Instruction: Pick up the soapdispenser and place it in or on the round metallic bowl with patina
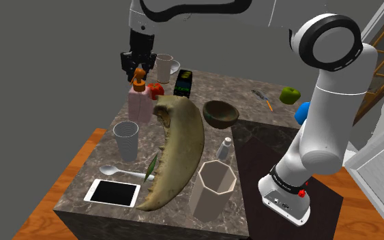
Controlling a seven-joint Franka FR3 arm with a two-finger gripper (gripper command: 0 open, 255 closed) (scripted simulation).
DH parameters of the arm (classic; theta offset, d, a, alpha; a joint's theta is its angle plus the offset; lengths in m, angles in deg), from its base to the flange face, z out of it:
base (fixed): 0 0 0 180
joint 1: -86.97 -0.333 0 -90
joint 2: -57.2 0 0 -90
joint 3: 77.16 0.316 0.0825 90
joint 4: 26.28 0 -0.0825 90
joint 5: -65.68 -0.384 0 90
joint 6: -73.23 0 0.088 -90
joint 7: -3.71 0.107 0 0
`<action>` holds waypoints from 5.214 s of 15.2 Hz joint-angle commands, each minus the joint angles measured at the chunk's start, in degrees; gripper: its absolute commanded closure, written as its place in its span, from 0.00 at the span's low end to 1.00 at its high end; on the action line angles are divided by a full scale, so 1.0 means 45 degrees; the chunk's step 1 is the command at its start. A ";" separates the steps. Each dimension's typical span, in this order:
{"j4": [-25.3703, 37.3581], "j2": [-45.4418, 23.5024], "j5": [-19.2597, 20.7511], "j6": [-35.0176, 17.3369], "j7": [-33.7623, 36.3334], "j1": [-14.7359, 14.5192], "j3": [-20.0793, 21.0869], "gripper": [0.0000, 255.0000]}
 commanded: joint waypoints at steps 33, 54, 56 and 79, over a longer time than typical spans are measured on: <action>-0.3116 0.6060 -0.1208 0.3497 -0.4149 0.2497 -0.2042 1.00; -0.5811 0.8798 -0.0476 0.4114 -0.7887 0.3923 -0.4525 1.00; -0.6247 0.8895 -0.0465 0.3777 -0.7925 0.3934 -0.4519 1.00; -0.9782 0.9281 -0.0452 0.0652 -0.8320 0.4004 -0.4525 1.00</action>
